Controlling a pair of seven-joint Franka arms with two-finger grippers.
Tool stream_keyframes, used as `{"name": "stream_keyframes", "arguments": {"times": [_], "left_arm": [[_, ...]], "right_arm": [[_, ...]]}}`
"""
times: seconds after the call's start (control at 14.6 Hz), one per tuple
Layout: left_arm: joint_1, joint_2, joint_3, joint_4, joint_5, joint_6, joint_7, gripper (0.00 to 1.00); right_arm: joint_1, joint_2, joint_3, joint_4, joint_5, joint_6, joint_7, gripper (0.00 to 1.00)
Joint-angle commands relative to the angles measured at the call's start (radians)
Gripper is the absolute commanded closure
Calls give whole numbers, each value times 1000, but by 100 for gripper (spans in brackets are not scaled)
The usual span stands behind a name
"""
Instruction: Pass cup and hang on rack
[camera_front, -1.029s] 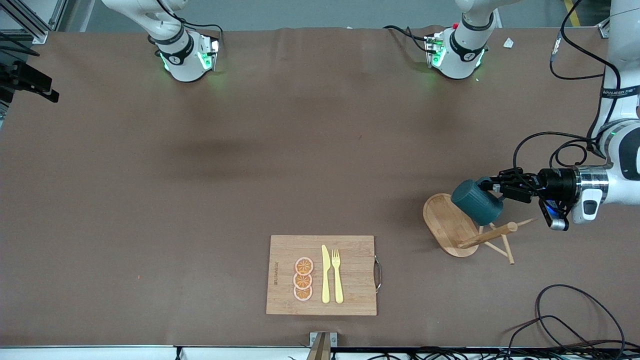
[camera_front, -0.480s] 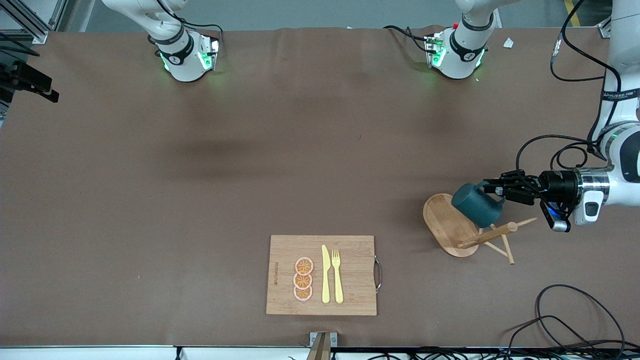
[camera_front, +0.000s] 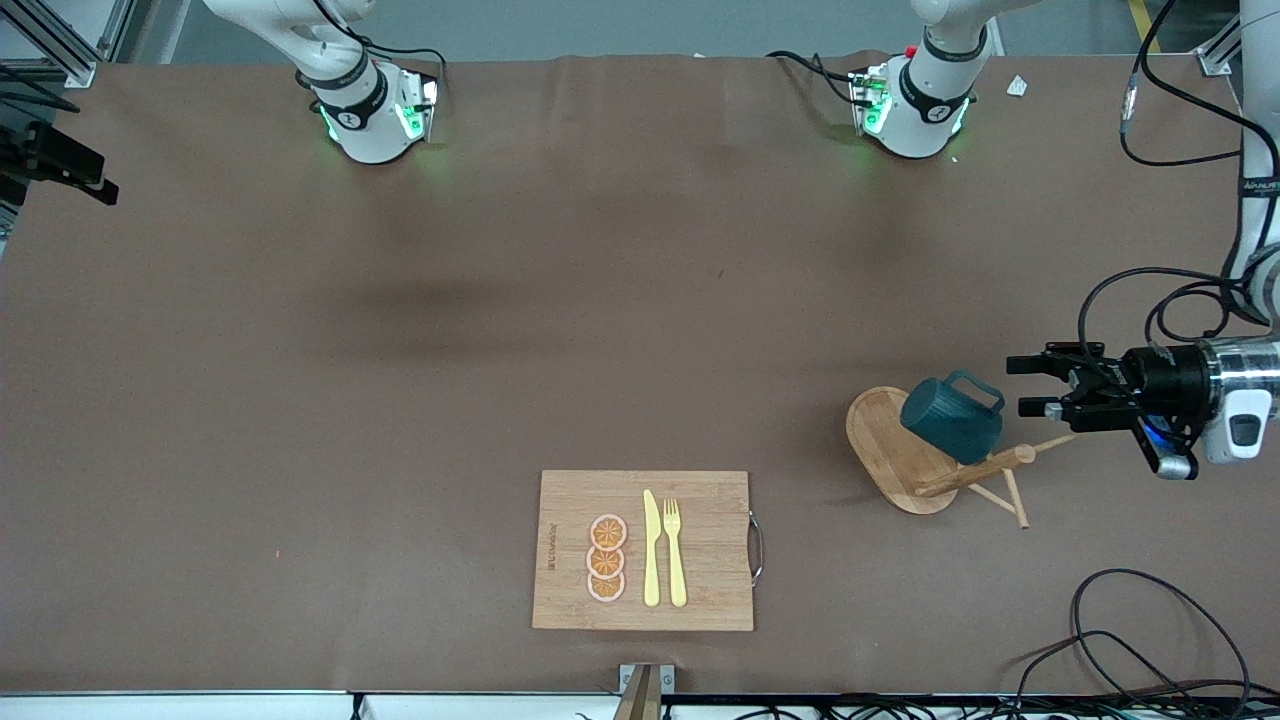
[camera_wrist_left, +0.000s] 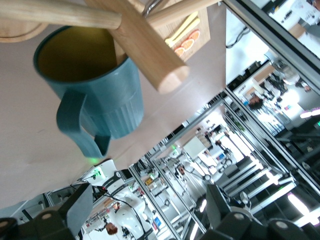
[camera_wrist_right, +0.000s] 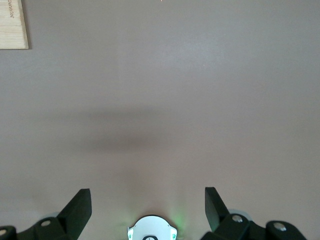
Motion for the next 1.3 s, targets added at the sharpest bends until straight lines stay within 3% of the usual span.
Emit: {"name": "stream_keyframes", "arguments": {"times": [0.0, 0.14, 0.27, 0.55, 0.96, 1.23], "left_arm": [[-2, -27, -4, 53, 68, -17, -58, 0], [1, -52, -4, 56, 128, -17, -64, 0], [-3, -53, -5, 120, 220, -19, -63, 0], [-5, -92, -62, 177, 447, -39, -48, 0], [-9, -136, -213, 239, 864, -33, 115, 0], [-10, -173, -298, 240, 1021, -14, 181, 0]], "right_arm": [[1, -18, 7, -18, -18, 5, 10, 0], [1, -18, 7, -18, -18, 6, 10, 0], [1, -18, 7, -16, -18, 6, 10, 0], [-1, -17, 7, -16, -17, 3, 12, 0], [-1, -17, 7, -18, -17, 2, 12, 0], [-1, -17, 7, -18, -17, 2, 12, 0]]}}
